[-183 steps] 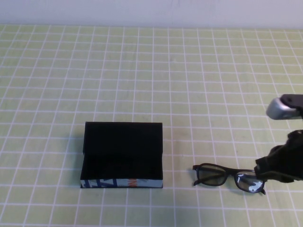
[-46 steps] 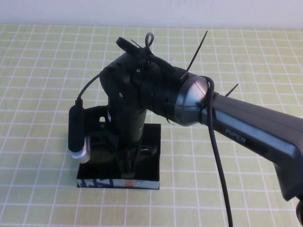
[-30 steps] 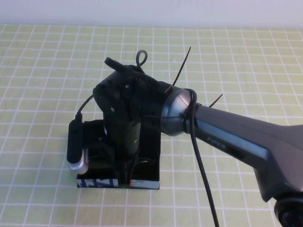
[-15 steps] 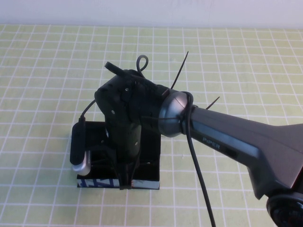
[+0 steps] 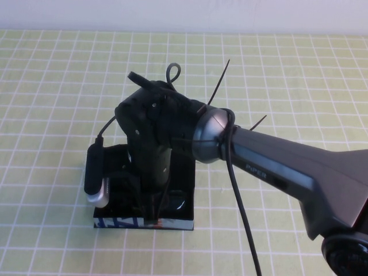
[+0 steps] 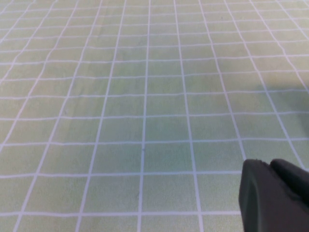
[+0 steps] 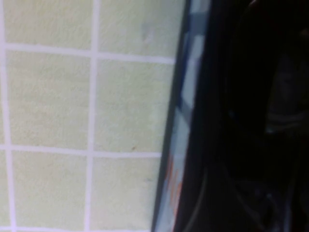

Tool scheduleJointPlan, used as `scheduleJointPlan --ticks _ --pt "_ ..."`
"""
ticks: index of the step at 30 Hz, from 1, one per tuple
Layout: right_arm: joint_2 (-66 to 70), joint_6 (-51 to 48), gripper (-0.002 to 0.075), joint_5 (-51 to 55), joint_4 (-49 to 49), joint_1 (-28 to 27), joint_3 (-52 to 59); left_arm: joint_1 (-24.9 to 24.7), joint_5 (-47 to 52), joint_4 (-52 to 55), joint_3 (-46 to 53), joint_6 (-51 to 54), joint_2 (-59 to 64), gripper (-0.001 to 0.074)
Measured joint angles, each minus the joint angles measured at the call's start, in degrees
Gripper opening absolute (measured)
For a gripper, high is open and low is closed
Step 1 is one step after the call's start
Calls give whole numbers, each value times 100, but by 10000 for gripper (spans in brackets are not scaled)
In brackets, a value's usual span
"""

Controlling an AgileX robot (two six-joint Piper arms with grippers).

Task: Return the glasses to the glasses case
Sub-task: Place the glasses in the glasses case, then close the glasses case

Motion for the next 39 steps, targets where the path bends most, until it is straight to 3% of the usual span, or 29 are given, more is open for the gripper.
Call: scheduleJointPlan --ticks 17,20,27,39 --pt "-144 546 330 11 -343 -13 -385 0 0 0 0 0 0 -4" --pt "-419 1041 280 11 -318 -88 -322 0 0 0 0 0 0 -4" --pt "-1048 2052 27 45 -194 -804 -105 0 0 0 0 0 0 -4" --pt "-1063 2210 -11 60 727 -1652 -74 0 0 0 0 0 0 -4"
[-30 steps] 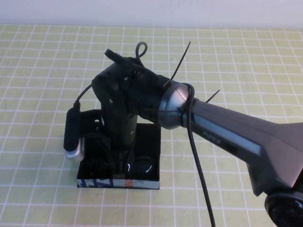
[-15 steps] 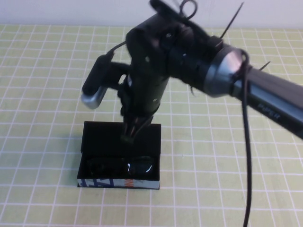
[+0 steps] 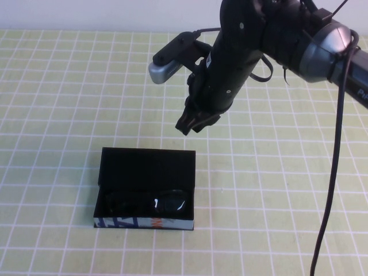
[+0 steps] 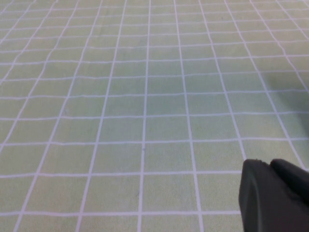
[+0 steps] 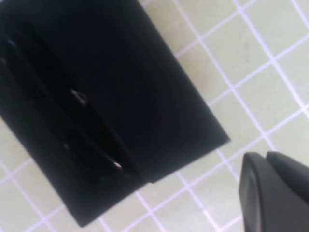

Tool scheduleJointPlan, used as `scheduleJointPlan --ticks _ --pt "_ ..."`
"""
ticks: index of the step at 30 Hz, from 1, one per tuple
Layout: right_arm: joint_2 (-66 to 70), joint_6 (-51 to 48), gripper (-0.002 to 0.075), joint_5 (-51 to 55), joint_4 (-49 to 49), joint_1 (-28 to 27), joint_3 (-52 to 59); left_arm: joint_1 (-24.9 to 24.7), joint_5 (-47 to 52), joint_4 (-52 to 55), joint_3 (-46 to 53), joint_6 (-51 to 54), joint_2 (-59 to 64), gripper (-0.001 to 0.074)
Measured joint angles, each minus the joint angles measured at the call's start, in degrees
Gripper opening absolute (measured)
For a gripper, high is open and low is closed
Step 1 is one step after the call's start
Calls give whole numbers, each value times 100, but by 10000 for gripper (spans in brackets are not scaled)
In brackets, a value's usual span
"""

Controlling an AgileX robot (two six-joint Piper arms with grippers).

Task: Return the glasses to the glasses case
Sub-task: Close the glasses case

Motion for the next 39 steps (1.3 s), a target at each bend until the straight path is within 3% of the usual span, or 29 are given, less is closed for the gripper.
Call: scheduleJointPlan --ticks 19,26,31,35,39 --pt "0 0 -11 13 437 -13 8 0 -187 -64 0 -61 0 -4" --pt "0 0 -11 13 437 -23 8 0 -1453 -1904 0 -1010 0 -4" --pt "24 9 -11 13 447 -23 8 0 -1935 -2331 0 -1127 0 -4" --pt "24 23 -11 -146 447 -23 12 0 -1152 -2347 -499 -1140 172 -4" --pt "24 209 -11 -317 447 -23 12 0 41 -2288 -1317 -811 1169 -4"
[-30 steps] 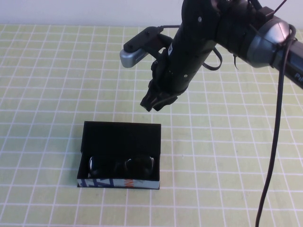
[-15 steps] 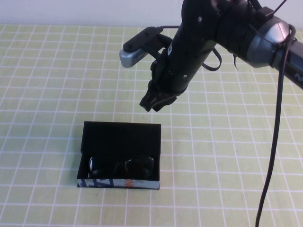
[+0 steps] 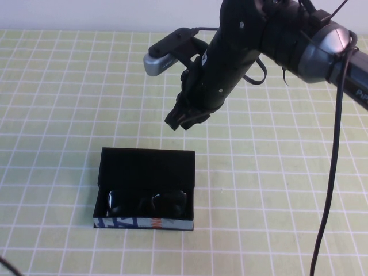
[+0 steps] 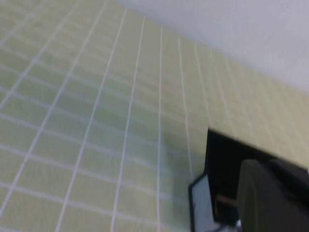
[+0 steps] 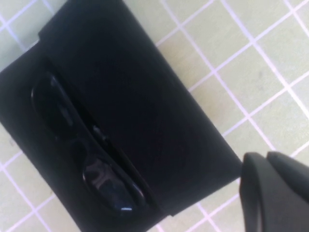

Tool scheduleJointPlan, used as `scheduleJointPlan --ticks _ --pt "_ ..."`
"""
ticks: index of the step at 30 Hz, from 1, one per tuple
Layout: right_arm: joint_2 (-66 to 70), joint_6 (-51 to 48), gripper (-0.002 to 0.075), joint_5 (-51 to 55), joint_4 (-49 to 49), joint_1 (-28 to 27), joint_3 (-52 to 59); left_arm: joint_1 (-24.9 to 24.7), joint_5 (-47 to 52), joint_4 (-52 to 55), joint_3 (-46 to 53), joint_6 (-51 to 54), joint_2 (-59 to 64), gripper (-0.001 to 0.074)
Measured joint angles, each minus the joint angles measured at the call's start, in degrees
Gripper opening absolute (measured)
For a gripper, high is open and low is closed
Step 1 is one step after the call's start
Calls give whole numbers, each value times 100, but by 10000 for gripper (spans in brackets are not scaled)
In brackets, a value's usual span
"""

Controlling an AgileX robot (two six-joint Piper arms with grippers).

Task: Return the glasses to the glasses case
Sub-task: Close the glasses case

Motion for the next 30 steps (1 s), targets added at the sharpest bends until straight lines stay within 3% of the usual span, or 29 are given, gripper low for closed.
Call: scheduleJointPlan --ticks 4,10,16,24,30 --pt "0 84 -11 -50 0 0 0 13 1032 -297 -655 964 1436 -4" --pt "0 170 -11 12 0 0 0 13 1950 -2215 -1086 3554 3530 -4" --pt "0 322 -11 11 13 0 0 13 2057 -3760 -1093 5592 5004 -4" --pt "78 627 -11 -581 137 -100 0 13 2022 -5115 -1142 7422 6442 -4" --pt "420 683 -11 -860 696 -367 0 -447 1941 -6240 -1153 8741 7450 -4"
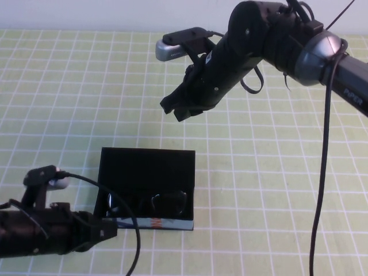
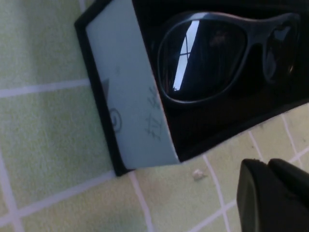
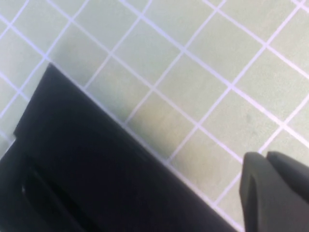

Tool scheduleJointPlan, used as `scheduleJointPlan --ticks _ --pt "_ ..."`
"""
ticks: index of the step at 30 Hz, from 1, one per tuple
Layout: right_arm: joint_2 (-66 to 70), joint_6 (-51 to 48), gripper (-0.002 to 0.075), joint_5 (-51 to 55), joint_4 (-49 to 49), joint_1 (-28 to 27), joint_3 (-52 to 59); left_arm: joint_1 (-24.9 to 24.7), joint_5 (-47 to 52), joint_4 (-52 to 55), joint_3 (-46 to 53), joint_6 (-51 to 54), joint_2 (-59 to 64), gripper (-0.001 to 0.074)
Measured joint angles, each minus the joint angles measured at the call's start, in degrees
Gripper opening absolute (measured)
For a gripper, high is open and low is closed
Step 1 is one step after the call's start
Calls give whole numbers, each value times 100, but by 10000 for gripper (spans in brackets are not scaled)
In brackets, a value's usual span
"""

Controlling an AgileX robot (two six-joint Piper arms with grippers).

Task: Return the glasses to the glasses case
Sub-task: Close the glasses case

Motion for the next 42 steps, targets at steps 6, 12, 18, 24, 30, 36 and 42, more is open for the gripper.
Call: scheduleJointPlan --ticks 6,12,18,24,30,36,42 --pt "304 0 -11 63 134 -41 -184 -442 -162 -860 -61 977 919 -4" --pt "724 0 -11 339 144 -41 -872 -456 65 -1037 -278 1283 1271 -4" --pt "1220 0 -11 753 144 -41 -1549 -472 177 -1037 -386 1353 1345 -4" --pt "1380 4 -11 1067 104 -41 -1921 -481 580 -1016 -386 1203 1391 -4" --pt "1380 15 -11 1067 33 -41 -2000 -481 586 -1016 -407 1223 1404 -4" --pt "1380 18 -11 1002 19 -41 -2000 -481 180 -992 -624 1375 1413 -4" --pt "1450 46 -11 754 19 -41 -2005 -481 93 -992 -716 1397 1413 -4"
